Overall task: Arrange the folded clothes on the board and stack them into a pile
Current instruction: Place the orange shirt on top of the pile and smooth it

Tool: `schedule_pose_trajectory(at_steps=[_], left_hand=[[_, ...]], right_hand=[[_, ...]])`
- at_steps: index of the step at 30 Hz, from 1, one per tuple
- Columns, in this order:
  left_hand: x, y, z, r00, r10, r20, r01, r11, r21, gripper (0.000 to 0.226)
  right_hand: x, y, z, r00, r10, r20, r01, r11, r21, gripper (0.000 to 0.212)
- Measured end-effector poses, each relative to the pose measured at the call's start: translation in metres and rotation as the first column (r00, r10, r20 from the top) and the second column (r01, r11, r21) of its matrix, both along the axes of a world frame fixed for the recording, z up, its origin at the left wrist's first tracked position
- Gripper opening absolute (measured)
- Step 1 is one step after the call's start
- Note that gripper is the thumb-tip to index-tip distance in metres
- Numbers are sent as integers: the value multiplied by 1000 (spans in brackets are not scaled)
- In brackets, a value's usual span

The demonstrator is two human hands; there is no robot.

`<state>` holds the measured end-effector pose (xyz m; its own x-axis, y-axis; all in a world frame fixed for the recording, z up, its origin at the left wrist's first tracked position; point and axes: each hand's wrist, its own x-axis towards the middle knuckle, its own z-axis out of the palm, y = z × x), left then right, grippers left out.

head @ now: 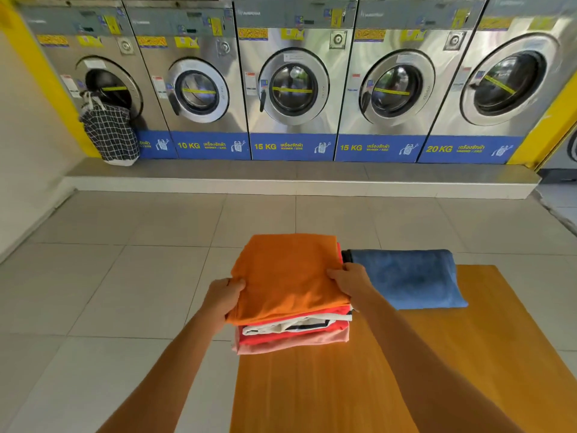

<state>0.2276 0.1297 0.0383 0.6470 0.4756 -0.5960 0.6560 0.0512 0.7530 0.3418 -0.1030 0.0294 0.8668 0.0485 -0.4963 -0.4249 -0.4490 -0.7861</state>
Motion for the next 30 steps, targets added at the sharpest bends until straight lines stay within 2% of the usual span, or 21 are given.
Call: schedule_pose_trajectory(at_steps=[3,6,8,11,15,17,18,19,21,23,25,26,28,30], left_hand=[[3,7,-2,991,85,102,-83,996,-19,44],[6,12,0,965,140,221,-111,984,-140,50],[9,9,-4,969,155,193,-126,979,-159,49],[9,-4,-13,988,141,60,-138,989,-51,46],[12,-2,-16,986,149,73,-151,988,17,42],[11,-1,-13,990,100,95,-110,989,103,33],[9,0,-11,994,45,95,-65,975,213,30],[8,0,-11,997,-11,82,-19,934,357,30],[9,-3,-9,996,-60,62,9,788,615,35],[13,-13,-6,983,-86,160,-61,673,737,40],[22,-34,-3,929,-262,262,-62,588,807,42],[29,-48,-2,892,-359,276,-23,572,820,44],[39,-70,-9,841,-500,208,135,564,815,51],[41,-76,-29,810,-586,-29,313,391,866,60]], right_hand=[[13,-4,0,998,-33,44,27,992,124,21],[22,-7,4,991,-103,91,78,965,250,8],[22,-10,-4,988,-111,104,87,973,214,8],[15,-15,-23,996,-50,68,46,997,64,16],[18,-19,-26,993,-88,80,82,994,66,15],[17,-21,-22,990,-105,94,101,994,45,17],[15,-22,-19,987,-112,117,111,994,12,19],[13,-22,-15,980,-115,162,124,991,-42,20],[8,-17,-4,942,-108,317,165,973,-161,21],[2,-4,5,845,3,534,175,944,-281,22],[-4,17,11,706,221,673,65,926,-372,27],[-8,29,10,654,348,672,-57,908,-415,31],[-17,45,1,574,614,542,-301,774,-558,43],[-23,45,-19,508,768,391,-387,609,-692,57]])
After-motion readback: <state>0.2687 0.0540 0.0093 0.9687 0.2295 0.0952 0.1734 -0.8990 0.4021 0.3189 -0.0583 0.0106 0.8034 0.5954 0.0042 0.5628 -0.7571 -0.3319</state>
